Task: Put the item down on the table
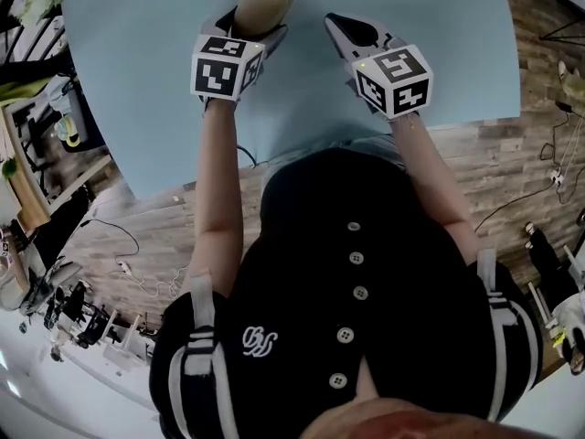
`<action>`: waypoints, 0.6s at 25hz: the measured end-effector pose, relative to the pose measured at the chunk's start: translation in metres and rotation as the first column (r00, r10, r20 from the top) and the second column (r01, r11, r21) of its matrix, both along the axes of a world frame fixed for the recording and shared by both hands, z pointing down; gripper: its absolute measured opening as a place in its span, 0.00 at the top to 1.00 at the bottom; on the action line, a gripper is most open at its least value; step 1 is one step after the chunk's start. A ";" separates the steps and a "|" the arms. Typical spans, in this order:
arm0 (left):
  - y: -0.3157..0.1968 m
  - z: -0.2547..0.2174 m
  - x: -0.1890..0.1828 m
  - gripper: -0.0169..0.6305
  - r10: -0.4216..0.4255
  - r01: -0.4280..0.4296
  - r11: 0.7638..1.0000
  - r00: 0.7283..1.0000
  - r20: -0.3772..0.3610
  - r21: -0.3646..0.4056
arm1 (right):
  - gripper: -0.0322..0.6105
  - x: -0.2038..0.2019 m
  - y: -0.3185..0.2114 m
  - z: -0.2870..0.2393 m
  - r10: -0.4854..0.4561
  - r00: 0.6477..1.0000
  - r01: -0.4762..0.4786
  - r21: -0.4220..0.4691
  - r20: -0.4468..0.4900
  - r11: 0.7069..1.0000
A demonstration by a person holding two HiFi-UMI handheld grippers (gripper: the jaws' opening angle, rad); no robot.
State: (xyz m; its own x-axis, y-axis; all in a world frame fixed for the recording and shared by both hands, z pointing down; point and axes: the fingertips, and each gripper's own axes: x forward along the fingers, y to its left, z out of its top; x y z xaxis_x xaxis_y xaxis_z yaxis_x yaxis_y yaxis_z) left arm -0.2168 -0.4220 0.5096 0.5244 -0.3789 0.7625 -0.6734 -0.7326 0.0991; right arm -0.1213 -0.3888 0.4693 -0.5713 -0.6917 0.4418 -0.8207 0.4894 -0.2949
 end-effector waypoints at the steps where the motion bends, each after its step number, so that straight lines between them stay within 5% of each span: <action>1: 0.000 0.003 0.003 0.36 0.003 -0.003 1.000 1.000 -0.004 -0.011 | 0.93 0.002 0.000 0.001 0.007 1.000 -0.007 -0.003 0.001 1.000; 15: -0.010 0.040 0.015 0.36 0.056 -0.052 0.993 0.998 0.035 -0.107 | 0.93 0.010 -0.010 0.015 0.043 0.999 -0.043 -0.042 -0.001 0.998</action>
